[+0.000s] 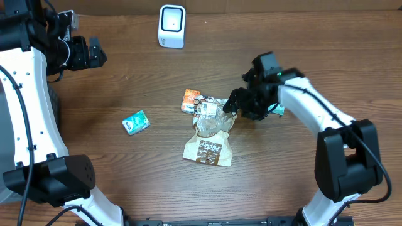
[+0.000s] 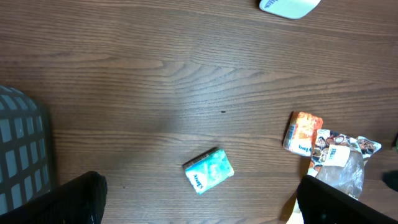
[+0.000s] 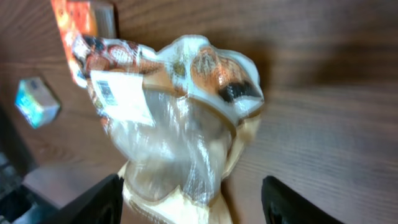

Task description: Scan the item barcode

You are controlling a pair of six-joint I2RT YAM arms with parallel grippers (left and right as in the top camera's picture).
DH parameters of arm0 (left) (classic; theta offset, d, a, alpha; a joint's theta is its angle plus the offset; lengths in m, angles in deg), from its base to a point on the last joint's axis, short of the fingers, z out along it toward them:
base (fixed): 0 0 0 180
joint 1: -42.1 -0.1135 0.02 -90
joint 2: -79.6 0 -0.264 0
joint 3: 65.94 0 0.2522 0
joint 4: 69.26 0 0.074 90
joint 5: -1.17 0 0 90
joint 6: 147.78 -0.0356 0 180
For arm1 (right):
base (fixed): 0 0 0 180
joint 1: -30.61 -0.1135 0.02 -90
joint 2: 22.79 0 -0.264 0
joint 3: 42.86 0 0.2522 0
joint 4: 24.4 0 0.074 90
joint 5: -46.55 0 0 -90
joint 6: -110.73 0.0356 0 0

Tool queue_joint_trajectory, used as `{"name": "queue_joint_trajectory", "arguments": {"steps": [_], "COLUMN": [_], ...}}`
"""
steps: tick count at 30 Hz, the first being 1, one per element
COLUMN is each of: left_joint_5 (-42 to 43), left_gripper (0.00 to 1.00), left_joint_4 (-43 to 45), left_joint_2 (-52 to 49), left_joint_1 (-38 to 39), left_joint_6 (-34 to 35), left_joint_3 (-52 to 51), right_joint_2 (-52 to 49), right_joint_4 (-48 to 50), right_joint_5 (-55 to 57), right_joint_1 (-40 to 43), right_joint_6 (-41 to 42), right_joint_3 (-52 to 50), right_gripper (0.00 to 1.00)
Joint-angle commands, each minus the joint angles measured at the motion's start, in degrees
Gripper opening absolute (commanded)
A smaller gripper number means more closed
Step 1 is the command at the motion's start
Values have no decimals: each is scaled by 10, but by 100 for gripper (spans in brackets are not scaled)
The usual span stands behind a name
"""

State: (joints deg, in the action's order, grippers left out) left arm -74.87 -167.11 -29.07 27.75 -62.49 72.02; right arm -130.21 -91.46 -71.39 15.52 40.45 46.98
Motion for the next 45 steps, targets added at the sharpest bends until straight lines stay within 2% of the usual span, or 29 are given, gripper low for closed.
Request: {"name": "queue_joint_trajectory", "arguments": {"steps": [1, 3, 7, 10, 12, 15, 22, 24, 28, 33, 40, 45], "left_joint_5": [5, 5, 5, 5, 5, 5, 5, 5, 5, 5, 5, 5], "left_gripper": [100, 100, 100, 99, 99, 100, 100, 100, 100, 100, 100, 100], "left_joint_4": [1, 1, 1, 1, 1, 1, 1, 1, 1, 1, 1, 1], "left_joint_2": [2, 2, 2, 2, 2, 2, 2, 2, 2, 2, 2, 2], "left_joint_1": [2, 2, 2, 2, 2, 2, 2, 2, 2, 2, 1, 1], "left_joint_6": [-9, -9, -9, -9, -9, -9, -9, -9, -9, -9, -9, -9], "left_joint_3": [3, 3, 3, 3, 3, 3, 3, 3, 3, 3, 3, 3], "right_joint_2": [3, 3, 3, 3, 3, 3, 3, 4, 6, 21, 25, 25], "right_joint_4": [-48, -53, 1, 60, 131, 206, 246, 247, 242, 172, -22, -125], "right_joint_5": [-42, -43, -43, -43, -43, -23, -24, -24, -31, -50, -69, -70], "right_joint_1": [0, -20, -61, -90, -111, -124, -124, -124, -124, -124, -132, -157], "right_joint_6": [-3, -1, 41, 95, 159, 229, 237, 233, 188, 62, -116, -216], "right_joint_3": [3, -22, -81, -122, -165, -208, -213, -210, -193, -124, 79, 205], "right_gripper": [71, 73, 73, 70, 65, 56, 11, 9, 7, 4, 4, 4]}}
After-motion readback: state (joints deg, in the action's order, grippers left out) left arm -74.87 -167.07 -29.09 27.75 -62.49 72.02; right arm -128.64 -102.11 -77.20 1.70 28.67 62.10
